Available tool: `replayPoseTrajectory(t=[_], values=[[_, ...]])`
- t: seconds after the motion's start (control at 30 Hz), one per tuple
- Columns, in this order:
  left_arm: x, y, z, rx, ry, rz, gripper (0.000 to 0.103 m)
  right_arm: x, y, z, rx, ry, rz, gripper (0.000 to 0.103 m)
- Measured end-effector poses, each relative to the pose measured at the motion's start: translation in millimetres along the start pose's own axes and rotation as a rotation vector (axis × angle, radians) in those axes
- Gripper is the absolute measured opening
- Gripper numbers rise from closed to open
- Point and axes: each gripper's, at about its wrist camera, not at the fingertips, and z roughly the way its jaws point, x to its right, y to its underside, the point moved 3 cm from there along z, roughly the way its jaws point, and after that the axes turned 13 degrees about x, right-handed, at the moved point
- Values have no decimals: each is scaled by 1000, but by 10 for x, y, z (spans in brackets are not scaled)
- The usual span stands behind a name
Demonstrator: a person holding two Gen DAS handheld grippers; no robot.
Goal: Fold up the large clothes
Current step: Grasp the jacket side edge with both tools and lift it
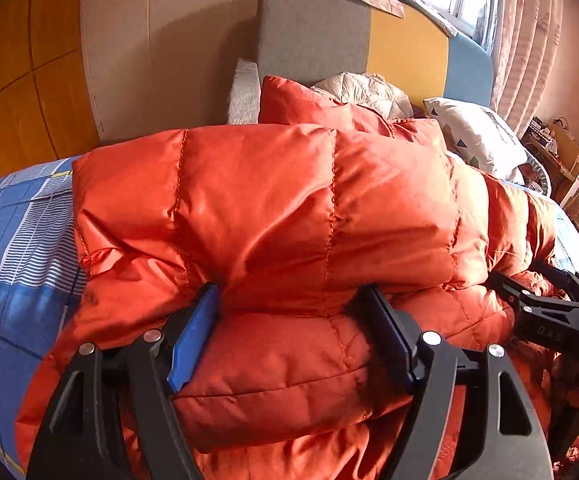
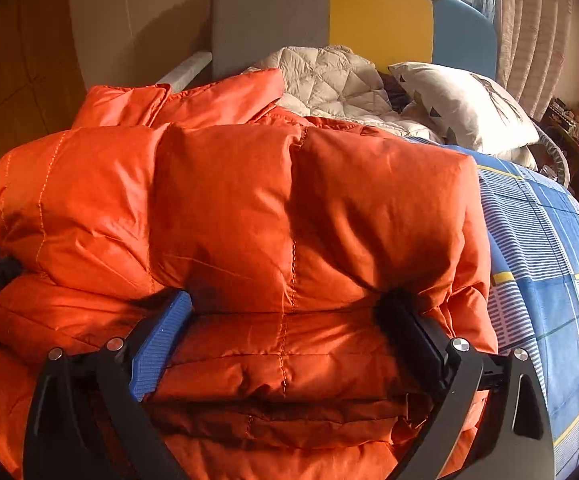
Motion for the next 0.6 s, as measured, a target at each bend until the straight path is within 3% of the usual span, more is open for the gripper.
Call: replayPoseTrajectory(t=[0.2,0.37,0.6], values=[[-110,-27,-302,21,28,-53,79,-3,-72,-63,-36,-21,-15,98],[-322,82,-836,61,17,-83,81,156,-114,-468,-59,-64,-4,98],[-833,541,-1499,41,-27,-121,80,623,263,-1029,-121,-54,36,98]])
